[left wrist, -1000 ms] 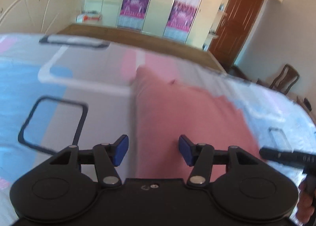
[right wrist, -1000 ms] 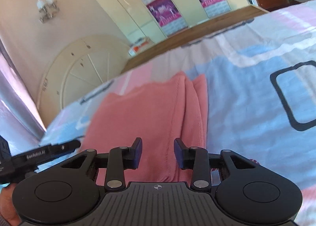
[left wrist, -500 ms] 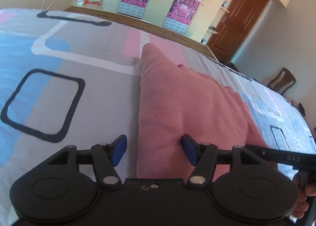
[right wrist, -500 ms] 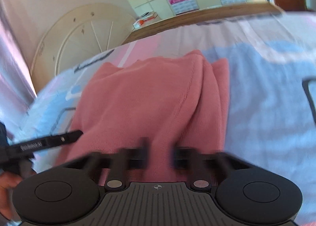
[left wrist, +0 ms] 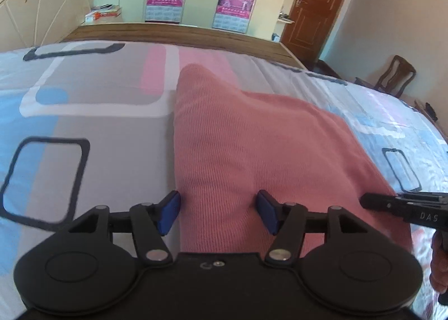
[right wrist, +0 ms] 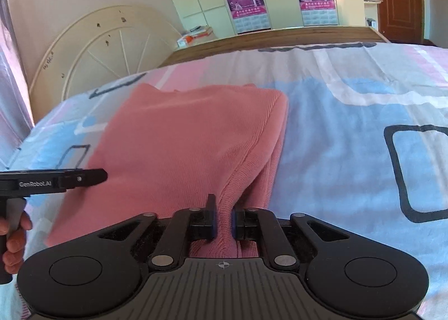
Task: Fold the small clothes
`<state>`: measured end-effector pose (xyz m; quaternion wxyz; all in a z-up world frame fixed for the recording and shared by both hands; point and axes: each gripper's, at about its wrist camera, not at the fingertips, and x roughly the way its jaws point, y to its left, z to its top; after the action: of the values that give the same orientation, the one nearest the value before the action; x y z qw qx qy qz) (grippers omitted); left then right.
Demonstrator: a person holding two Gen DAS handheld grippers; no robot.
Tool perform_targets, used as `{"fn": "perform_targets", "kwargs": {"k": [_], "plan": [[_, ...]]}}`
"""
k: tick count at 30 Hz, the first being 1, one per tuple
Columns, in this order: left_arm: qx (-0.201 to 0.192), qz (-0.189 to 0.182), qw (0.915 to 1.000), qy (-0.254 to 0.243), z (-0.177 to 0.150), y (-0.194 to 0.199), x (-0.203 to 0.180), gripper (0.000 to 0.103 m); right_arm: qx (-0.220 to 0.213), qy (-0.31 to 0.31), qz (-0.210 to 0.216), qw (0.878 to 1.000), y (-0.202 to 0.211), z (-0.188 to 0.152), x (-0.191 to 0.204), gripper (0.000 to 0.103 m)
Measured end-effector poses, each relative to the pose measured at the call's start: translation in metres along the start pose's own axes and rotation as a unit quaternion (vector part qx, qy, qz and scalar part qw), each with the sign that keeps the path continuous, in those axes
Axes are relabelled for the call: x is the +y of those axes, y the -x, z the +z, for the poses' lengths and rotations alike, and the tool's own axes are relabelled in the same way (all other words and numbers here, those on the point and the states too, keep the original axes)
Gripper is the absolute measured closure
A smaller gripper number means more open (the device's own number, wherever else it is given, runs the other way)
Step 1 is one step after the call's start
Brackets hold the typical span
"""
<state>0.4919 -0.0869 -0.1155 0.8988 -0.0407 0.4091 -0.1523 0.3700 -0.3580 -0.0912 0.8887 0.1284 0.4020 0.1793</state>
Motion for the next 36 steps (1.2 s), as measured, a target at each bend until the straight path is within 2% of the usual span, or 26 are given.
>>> {"fn": "perform_targets", "kwargs": {"k": [3,8,12,13,14,15,16,17,18,19,20,21,23,24,26,30,33,34,36], "plan": [[-0.037,0.002,0.9993,-0.009,0.013,0.007,0.011,0.044,-0.046,-0.002,-0.016,0.999,0.015,0.010,-0.005,0.067],[-0.040,-0.008,0.9987,0.029,0.051,-0.027,0.038,0.045,-0.061,-0.046,-0.021,0.997,-0.015,0.047,-0.032,0.067],[-0.024,-0.043,0.9966,0.065,0.060,-0.059,0.055,0.042,-0.024,-0.082,-0.017,0.996,-0.046,0.070,-0.049,0.067],[-0.020,-0.050,0.9961,0.069,0.060,-0.065,0.057,0.047,-0.015,-0.085,-0.016,0.996,-0.053,0.072,-0.051,0.082],[-0.023,-0.040,0.9976,0.052,0.060,-0.068,0.054,0.054,-0.020,-0.076,-0.015,0.997,-0.055,0.072,-0.051,0.093],[-0.055,-0.015,0.9983,0.007,0.058,-0.061,0.043,0.068,-0.040,-0.052,-0.021,0.998,-0.050,0.071,-0.045,0.097],[-0.108,0.018,0.9921,-0.061,0.051,-0.051,0.025,0.072,-0.071,-0.022,-0.025,0.997,-0.041,0.067,-0.038,0.098],[-0.121,0.040,0.9872,-0.096,0.046,-0.049,0.014,0.072,-0.098,0.001,-0.025,0.995,-0.033,0.062,-0.033,0.098],[-0.091,0.037,0.9906,-0.095,0.046,-0.059,0.013,0.071,-0.095,0.014,-0.044,0.994,-0.035,0.058,-0.032,0.098],[-0.068,0.027,0.9939,-0.083,0.045,-0.069,0.016,0.067,-0.069,0.022,-0.071,0.995,-0.044,0.055,-0.034,0.097],[-0.070,0.023,0.9950,-0.067,0.045,-0.069,0.021,0.063,-0.044,0.017,-0.079,0.996,-0.054,0.052,-0.040,0.097],[-0.070,0.022,0.9955,-0.060,0.048,-0.068,0.024,0.060,-0.047,0.007,-0.074,0.996,-0.053,0.052,-0.044,0.095],[-0.085,0.013,0.9953,-0.044,0.053,-0.060,0.033,0.050,-0.074,0.002,-0.087,0.993,-0.040,0.062,-0.039,0.083],[-0.089,0.014,0.9950,-0.043,0.053,-0.058,0.035,0.040,-0.095,0.010,-0.094,0.991,-0.034,0.067,-0.034,0.075],[-0.078,0.014,0.9959,-0.045,0.059,-0.065,0.041,0.039,-0.097,0.030,-0.061,0.993,-0.037,0.081,-0.020,0.074],[-0.042,0.004,0.9985,-0.036,0.070,-0.090,0.046,0.039,-0.046,0.076,0.003,0.996,-0.086,0.110,0.016,0.074],[-0.015,0.014,0.9995,-0.026,0.076,-0.108,0.049,0.036,-0.010,0.130,0.005,0.991,-0.134,0.118,0.044,0.074],[-0.011,0.027,0.9992,-0.028,0.079,-0.111,0.050,0.036,0.016,0.136,-0.001,0.991,-0.154,0.119,0.048,0.074],[-0.005,0.034,0.9988,-0.035,0.083,-0.111,0.051,0.040,0.021,0.143,-0.026,0.989,-0.171,0.120,0.053,0.074]]}}
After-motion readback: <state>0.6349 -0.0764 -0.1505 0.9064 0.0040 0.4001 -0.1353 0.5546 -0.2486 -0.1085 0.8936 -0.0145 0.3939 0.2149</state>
